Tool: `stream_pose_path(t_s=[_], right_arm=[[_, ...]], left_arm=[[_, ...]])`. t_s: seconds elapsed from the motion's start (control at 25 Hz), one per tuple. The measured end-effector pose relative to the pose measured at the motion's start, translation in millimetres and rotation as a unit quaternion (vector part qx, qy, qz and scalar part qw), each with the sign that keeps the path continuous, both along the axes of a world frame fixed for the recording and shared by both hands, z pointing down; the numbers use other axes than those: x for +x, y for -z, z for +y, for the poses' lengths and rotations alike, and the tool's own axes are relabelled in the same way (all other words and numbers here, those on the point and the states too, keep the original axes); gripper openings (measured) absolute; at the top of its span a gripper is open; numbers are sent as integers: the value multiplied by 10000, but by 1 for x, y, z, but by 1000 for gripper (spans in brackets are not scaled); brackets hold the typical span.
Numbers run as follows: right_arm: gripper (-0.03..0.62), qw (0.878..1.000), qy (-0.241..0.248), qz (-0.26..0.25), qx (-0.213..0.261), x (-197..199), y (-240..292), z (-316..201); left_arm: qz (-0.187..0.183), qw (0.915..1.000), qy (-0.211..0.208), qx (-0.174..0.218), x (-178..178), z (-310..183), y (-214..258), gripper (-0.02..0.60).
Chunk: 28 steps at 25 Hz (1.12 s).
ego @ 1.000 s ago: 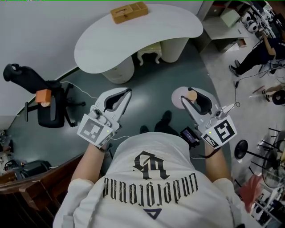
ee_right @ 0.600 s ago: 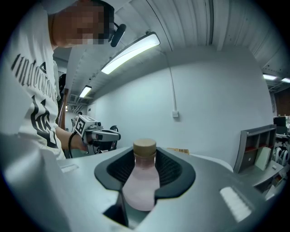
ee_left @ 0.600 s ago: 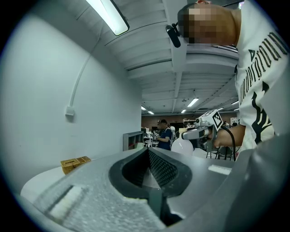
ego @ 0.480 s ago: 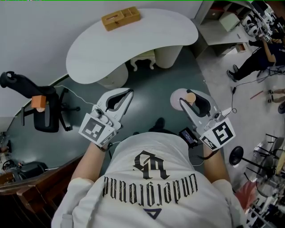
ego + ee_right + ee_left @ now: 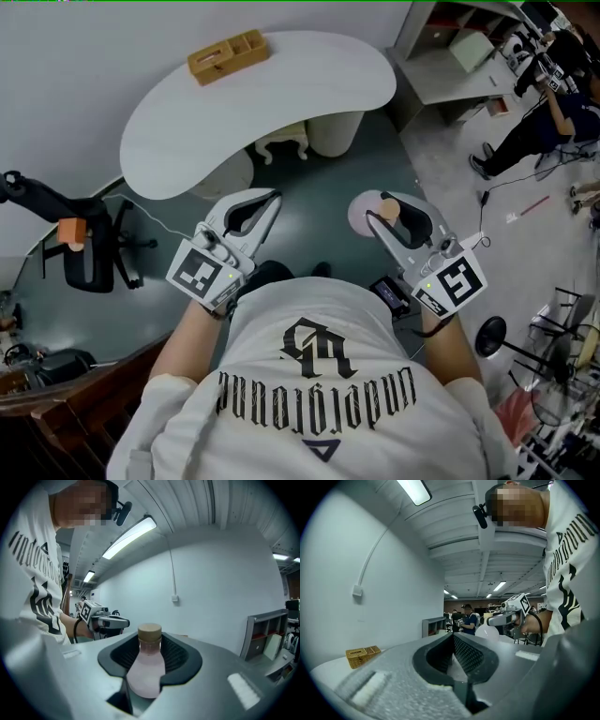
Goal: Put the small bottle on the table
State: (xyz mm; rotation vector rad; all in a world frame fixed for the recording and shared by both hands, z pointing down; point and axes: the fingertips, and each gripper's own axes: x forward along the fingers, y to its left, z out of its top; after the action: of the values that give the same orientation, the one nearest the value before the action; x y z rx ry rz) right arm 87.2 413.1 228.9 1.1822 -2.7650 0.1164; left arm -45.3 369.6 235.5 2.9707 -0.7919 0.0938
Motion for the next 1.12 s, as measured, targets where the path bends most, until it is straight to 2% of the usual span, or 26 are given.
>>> stream_pose_path(t_s=[0.36,0.6,0.8,1.12], right_arm=[[140,9998,-196,-85,-7,25,-7,-34],[140,9994,-343,-40,-26,28,-8,-75],[140,9990,-450,-49,-20,22,-9,-126],[140,9981,-622,-5,48,-9,0,-219]], left_arm=[[-24,9999,-138,-85,23,-39,-12,8],[28,9995,-309,-66,30,-86,-13,8],[58,9992,-395,-60,23,-137,-13,8],[45,9986,-511,-114,-9,-230,-14,8]])
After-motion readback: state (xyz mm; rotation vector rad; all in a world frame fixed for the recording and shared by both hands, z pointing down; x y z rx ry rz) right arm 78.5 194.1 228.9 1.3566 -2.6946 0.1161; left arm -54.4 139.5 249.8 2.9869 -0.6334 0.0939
